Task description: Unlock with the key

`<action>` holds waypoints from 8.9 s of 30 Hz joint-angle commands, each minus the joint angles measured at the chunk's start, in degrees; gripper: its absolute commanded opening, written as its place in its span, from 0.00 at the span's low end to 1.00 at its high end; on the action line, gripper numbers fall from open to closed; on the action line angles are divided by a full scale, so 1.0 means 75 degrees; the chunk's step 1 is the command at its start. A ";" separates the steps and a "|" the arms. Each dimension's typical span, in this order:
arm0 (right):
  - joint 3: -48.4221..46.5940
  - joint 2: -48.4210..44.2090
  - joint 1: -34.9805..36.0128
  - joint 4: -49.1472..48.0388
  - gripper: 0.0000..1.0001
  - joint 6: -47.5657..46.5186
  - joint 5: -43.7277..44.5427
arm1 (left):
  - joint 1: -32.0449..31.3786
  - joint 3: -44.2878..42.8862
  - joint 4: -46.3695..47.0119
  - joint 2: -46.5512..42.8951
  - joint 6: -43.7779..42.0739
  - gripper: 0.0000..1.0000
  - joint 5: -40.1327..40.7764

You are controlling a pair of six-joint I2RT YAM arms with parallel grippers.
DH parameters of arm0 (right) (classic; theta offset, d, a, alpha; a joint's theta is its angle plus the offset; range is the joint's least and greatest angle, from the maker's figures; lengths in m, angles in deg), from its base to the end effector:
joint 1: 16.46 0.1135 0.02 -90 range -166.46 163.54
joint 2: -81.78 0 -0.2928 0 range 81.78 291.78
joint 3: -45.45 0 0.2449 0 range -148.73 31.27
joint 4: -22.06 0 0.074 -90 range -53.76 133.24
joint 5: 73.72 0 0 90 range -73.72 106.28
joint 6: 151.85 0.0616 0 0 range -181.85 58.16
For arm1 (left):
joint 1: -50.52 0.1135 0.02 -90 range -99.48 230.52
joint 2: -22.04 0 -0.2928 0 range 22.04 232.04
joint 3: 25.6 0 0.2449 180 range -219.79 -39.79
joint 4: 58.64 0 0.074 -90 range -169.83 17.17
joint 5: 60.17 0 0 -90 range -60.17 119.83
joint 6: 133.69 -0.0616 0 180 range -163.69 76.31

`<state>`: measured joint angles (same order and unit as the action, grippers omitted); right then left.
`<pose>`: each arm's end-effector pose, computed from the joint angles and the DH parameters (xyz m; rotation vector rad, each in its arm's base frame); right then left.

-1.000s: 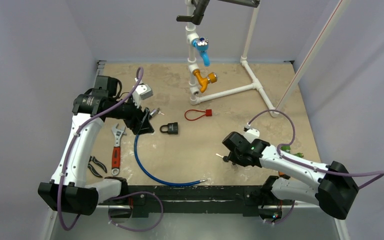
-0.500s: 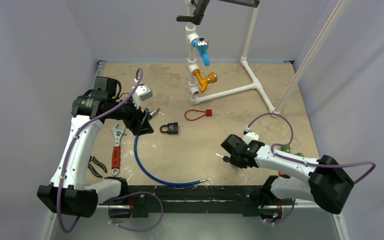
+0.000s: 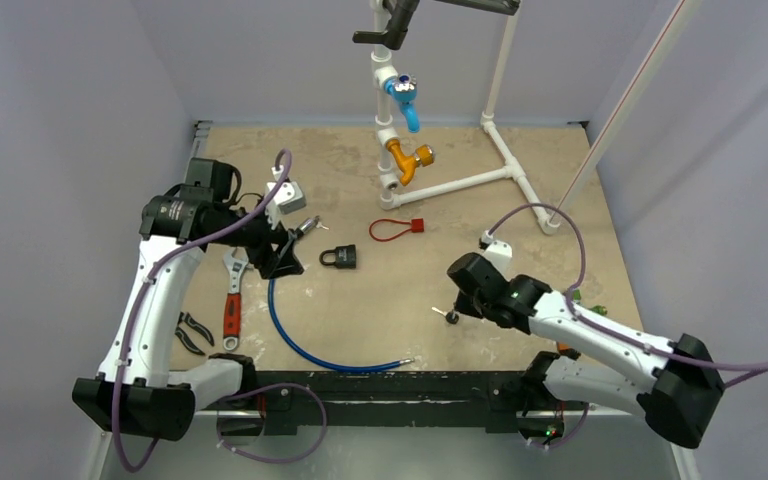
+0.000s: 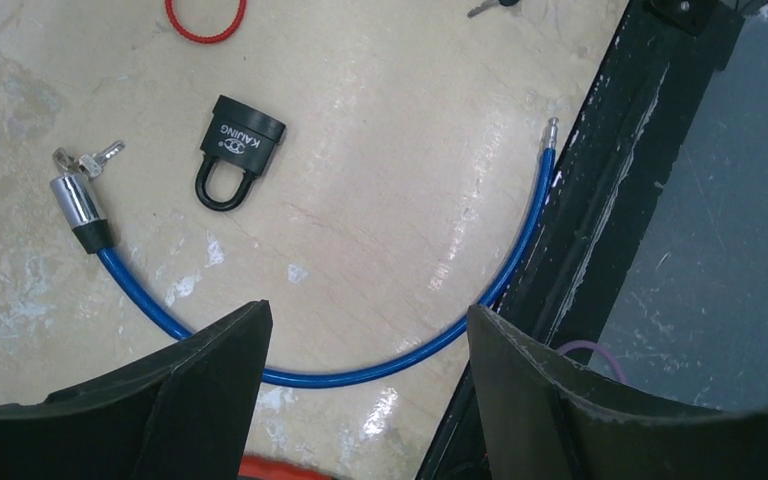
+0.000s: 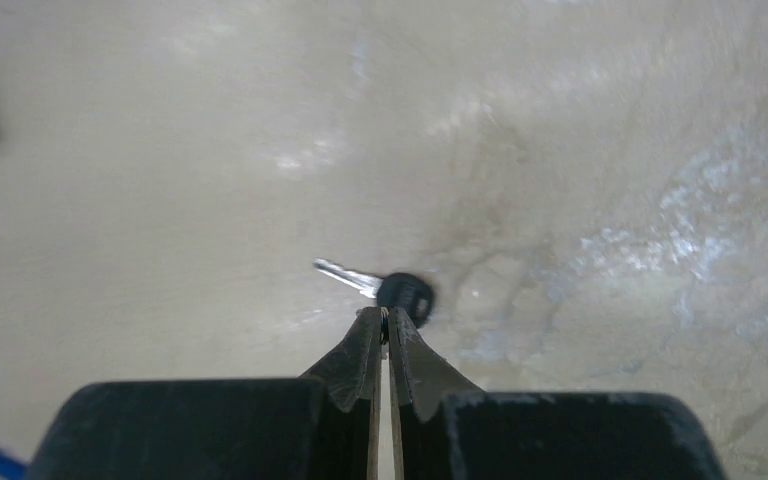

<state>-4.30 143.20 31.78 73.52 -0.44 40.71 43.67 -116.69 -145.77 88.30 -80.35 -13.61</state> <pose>0.1379 0.1162 0.2050 0.4192 2.4930 0.1781 0.1732 -0.0635 0.3792 1.1018 2.1289 -0.7671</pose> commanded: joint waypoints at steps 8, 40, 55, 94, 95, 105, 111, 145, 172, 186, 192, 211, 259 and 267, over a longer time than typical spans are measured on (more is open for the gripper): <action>-0.2229 -0.2036 -0.0011 -0.1343 0.00 -0.3527 -0.3260 | -0.1625 0.0802 0.0232 -0.1687 -0.2266 0.71 -0.0966; -0.3405 -0.0995 0.0077 -0.4687 0.00 -0.2551 -0.8408 | -0.5819 0.1653 0.6097 -0.2576 0.3186 0.70 0.1132; -0.3359 -0.0902 0.0112 -0.5144 0.00 -0.2312 -0.8228 | -0.6244 0.1984 0.6862 -0.2439 0.3737 0.56 0.1036; -0.2968 -0.1007 0.0285 -0.5114 0.00 -0.2111 -0.7921 | -0.5807 0.2043 0.6891 -0.3088 0.3447 0.00 0.1491; -0.2971 -0.1007 0.0292 -0.5062 0.00 -0.2121 -0.7921 | -0.5793 0.2023 0.6890 -0.3098 0.3444 0.00 0.1484; -0.3918 -0.0784 0.0287 -0.2719 0.18 -0.3196 -0.7600 | -0.5853 0.1207 0.5005 -0.3102 0.0436 0.00 0.1624; -0.4229 -0.0768 0.0287 -0.2529 0.12 -0.3371 -0.7472 | -0.5973 0.0683 0.4172 -0.3062 -0.1311 0.00 0.1982; -0.2161 0.0237 0.0537 -0.8479 0.45 -0.0527 -0.9352 | -0.7149 0.3573 0.5745 -0.5020 -1.1399 0.00 0.1998; -0.1633 -0.0474 0.0891 -0.7580 0.00 -0.0899 -0.7870 | -0.7172 0.3848 0.6014 -0.5248 -1.1544 0.00 0.2298; -0.2171 -0.0496 0.0898 -0.6121 0.00 -0.1720 -0.7372 | -0.7184 0.4174 0.6752 -0.5236 -1.1500 0.11 0.2198; -0.2246 -0.0720 0.0895 -0.5680 0.00 -0.2037 -0.7210 | -0.7184 0.4155 0.7110 -0.5260 -1.0796 0.77 0.2501; -0.1351 -0.3197 0.0891 -0.2495 0.00 -0.2809 -0.5081 | -0.4924 0.0831 0.3168 -0.0087 -0.0635 0.89 0.3275; -0.1298 -0.5584 0.0902 -0.1001 0.00 -0.2791 -0.3726 | -0.4555 -0.0231 0.6459 0.5977 0.1842 0.60 0.5481; -0.1143 -0.5511 0.0898 -0.1234 0.00 -0.2750 -0.3966 | -0.4365 -0.0448 0.6577 0.6302 0.2330 0.60 0.5415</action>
<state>-13.22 101.13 38.60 67.88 -20.90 12.71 10.10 -118.15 -99.11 134.85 -66.13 25.80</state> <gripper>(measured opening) 0.023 0.601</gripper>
